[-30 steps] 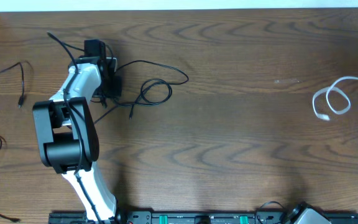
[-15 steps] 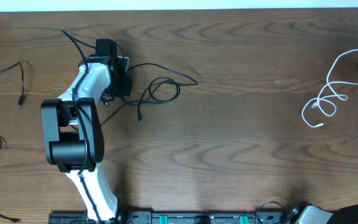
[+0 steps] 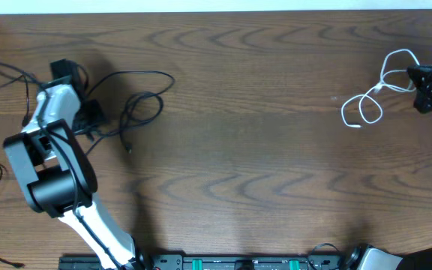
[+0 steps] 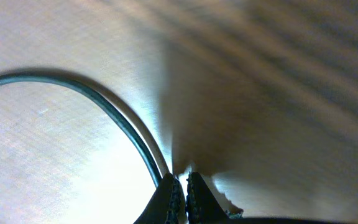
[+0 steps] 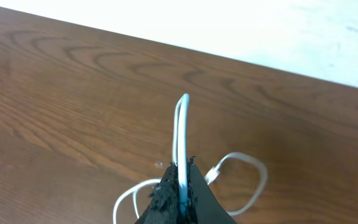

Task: Untangle cables

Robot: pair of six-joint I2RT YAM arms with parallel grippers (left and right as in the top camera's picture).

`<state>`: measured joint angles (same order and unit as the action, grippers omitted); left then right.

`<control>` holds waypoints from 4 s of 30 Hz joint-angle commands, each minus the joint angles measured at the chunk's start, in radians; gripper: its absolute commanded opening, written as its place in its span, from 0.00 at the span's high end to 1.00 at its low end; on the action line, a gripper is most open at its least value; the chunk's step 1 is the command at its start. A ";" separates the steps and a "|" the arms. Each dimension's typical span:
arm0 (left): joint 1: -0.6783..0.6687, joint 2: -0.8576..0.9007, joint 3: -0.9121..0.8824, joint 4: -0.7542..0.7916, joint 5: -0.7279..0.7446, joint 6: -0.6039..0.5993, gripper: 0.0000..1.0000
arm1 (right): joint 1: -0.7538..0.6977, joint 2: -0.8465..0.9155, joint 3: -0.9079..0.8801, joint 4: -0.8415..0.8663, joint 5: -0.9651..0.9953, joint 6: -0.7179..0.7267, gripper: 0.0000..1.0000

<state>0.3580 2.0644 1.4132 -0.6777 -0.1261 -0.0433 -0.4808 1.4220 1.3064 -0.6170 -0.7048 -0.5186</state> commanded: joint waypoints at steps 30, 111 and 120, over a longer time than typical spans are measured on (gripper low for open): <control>0.264 -0.279 0.057 -0.040 -0.012 -0.118 0.08 | 0.172 0.046 0.003 0.059 -0.020 0.009 0.99; -0.567 -0.406 0.057 0.031 1.512 0.877 0.05 | 0.732 0.102 0.003 0.337 -0.452 0.102 0.99; -0.574 -0.406 0.057 0.024 1.513 0.831 0.92 | 0.738 0.103 0.003 0.337 -0.435 0.099 0.99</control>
<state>-0.2180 1.6615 1.4517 -0.6460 1.3815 0.8124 0.2577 1.5158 1.3064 -0.2825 -1.1297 -0.4263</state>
